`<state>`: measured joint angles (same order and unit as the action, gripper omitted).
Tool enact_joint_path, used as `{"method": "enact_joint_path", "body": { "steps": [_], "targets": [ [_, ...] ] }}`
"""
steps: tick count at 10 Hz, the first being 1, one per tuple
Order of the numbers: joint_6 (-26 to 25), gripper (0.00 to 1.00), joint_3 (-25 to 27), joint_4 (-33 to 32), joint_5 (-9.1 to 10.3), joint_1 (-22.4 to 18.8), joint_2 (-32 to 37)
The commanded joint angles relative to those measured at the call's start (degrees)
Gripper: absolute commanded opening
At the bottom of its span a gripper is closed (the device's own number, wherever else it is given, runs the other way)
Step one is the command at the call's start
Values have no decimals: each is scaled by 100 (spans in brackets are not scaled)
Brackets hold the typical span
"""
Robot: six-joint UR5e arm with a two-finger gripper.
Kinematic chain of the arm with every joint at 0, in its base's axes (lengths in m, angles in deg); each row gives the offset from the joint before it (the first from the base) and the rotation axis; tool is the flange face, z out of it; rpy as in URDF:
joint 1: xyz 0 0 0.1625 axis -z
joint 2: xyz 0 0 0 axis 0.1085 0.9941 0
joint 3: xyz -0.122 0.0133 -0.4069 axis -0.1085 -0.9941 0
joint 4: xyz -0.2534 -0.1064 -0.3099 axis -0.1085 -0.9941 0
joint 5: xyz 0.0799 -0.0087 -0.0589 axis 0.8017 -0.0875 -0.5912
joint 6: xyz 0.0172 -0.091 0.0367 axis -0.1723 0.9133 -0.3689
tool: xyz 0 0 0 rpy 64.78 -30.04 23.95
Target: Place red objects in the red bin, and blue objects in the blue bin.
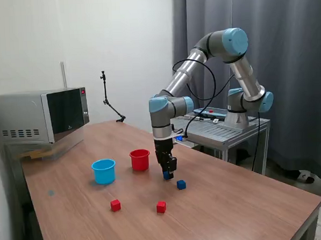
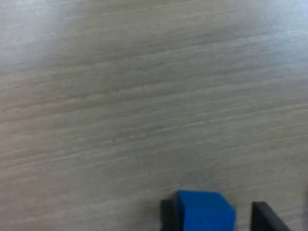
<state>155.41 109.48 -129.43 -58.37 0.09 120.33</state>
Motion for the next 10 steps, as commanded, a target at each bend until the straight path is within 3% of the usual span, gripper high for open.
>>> {"method": "enact_joint_path", "body": {
  "steps": [1, 5, 6, 7, 10],
  "targets": [
    [0, 0, -14, 0, -1, -35, 0],
    [-9, 0, -66, 0, -62, -61, 87],
    [-9, 0, -215, 18, -376, -61, 323],
    [-9, 0, -347, 26, -553, -52, 638],
    [-17, 0, -707, 621, -677, 175, 1019]
  ]
}}
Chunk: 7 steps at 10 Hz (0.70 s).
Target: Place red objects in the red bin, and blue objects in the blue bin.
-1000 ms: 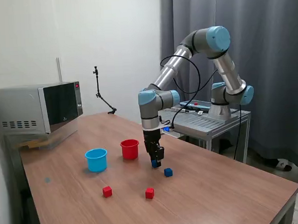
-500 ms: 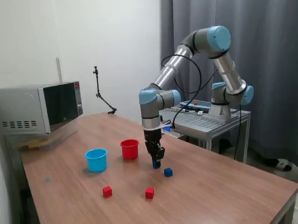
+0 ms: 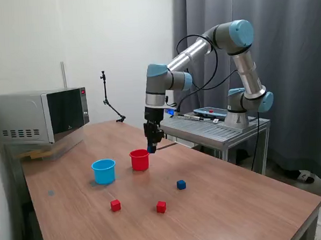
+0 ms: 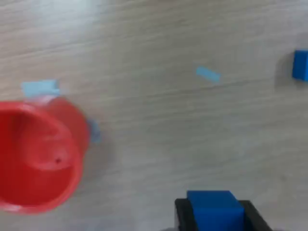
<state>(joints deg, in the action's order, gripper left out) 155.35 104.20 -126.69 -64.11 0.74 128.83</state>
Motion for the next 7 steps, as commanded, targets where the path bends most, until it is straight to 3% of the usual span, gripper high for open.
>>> {"method": "enact_joint_path", "body": {
  "steps": [1, 4, 7],
  "targets": [
    [-12, 0, -364, 411, -105, 137, 118],
    [41, 0, -1127, 1051, -105, 418, -549],
    [303, 0, -1708, 1280, -96, 647, -910]
  ]
}}
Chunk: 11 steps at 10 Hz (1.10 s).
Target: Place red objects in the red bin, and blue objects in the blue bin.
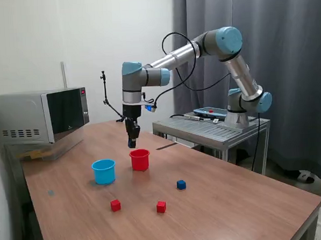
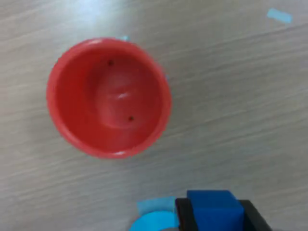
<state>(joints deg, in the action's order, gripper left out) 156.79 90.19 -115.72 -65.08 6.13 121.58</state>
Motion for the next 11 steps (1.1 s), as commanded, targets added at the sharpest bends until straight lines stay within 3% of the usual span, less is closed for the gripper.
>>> {"method": "enact_joint_path", "body": {
  "steps": [1, 5, 7, 11],
  "targets": [
    [361, 0, -405, 237, -7, 126, -187],
    [538, 0, -1563, 220, 10, 205, -730],
    [644, 0, -1837, 220, 45, 170, -1029],
    [653, 0, -1803, 220, 63, 126, -1320]
  ]
}}
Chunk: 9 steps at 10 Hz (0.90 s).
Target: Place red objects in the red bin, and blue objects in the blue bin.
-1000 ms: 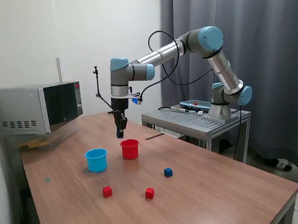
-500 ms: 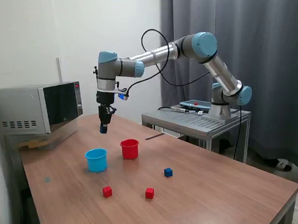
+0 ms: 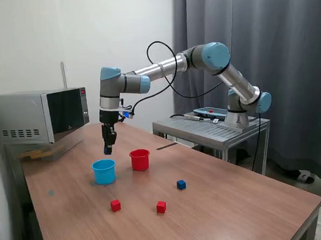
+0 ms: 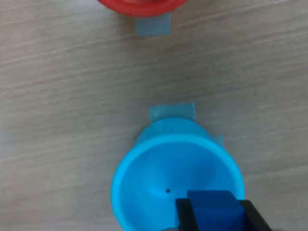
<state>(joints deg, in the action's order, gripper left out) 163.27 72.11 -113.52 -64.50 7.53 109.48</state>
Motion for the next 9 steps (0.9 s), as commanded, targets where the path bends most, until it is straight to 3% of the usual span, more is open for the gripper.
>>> {"method": "enact_joint_path", "body": {
  "steps": [1, 9],
  "targets": [
    [5, 0, -3, -17, 6, -13, -145],
    [128, 0, -21, -193, 6, -5, -181]
  ]
}}
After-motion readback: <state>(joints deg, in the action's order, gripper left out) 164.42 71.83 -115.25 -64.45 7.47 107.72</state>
